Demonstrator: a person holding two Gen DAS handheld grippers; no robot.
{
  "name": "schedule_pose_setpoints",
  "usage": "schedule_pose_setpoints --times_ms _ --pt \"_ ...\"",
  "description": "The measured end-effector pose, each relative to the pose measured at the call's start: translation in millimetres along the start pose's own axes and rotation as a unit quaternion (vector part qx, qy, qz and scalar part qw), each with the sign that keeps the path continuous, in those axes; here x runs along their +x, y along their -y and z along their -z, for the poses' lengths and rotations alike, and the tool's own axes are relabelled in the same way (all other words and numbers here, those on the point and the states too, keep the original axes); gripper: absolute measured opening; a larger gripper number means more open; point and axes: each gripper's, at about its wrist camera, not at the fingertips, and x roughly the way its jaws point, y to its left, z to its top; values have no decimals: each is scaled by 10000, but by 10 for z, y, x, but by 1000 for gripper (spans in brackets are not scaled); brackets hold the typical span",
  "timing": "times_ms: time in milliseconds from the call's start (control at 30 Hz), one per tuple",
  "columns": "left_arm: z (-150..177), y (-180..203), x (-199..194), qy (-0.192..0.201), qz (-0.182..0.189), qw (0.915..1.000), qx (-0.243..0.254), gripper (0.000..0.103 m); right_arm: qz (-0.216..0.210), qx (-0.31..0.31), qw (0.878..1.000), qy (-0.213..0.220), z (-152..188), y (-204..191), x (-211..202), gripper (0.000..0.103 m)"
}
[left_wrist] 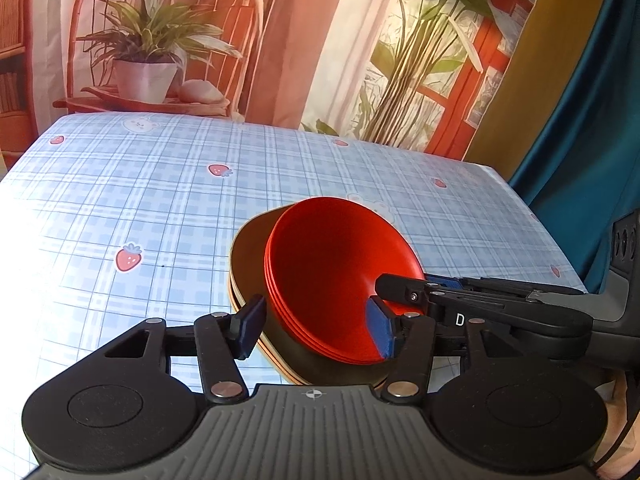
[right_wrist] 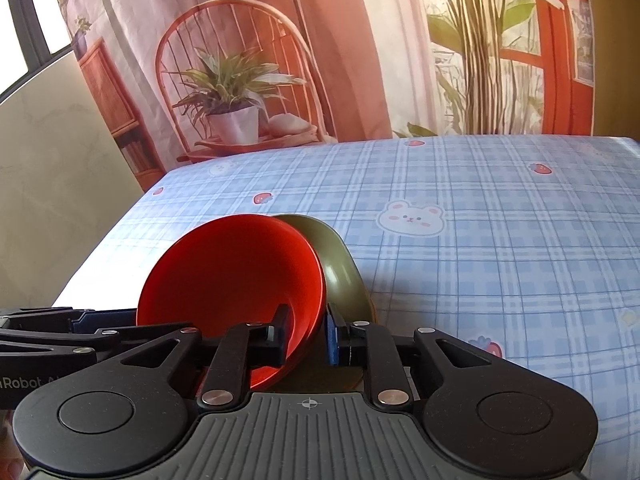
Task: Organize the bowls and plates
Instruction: 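Open the left gripper to set the bowls on the green plate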
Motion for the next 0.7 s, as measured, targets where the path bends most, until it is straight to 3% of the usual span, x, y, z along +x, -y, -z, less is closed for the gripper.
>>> schedule_pose_setpoints --times_ms 267,367,467,700 --pt "-38 39 -63 56 -176 9997 135 59 113 -10 9999 127 1 20 -127 21" --pt "-46 49 -112 114 -275 9994 165 63 165 29 9997 187 10 51 -190 26" --pt "-56 82 -181 220 -364 9988 227 68 202 48 9994 269 11 74 -269 32" --pt "-117 210 -362 511 -520 9965 411 84 335 -117 9982 487 -18 75 -482 58"
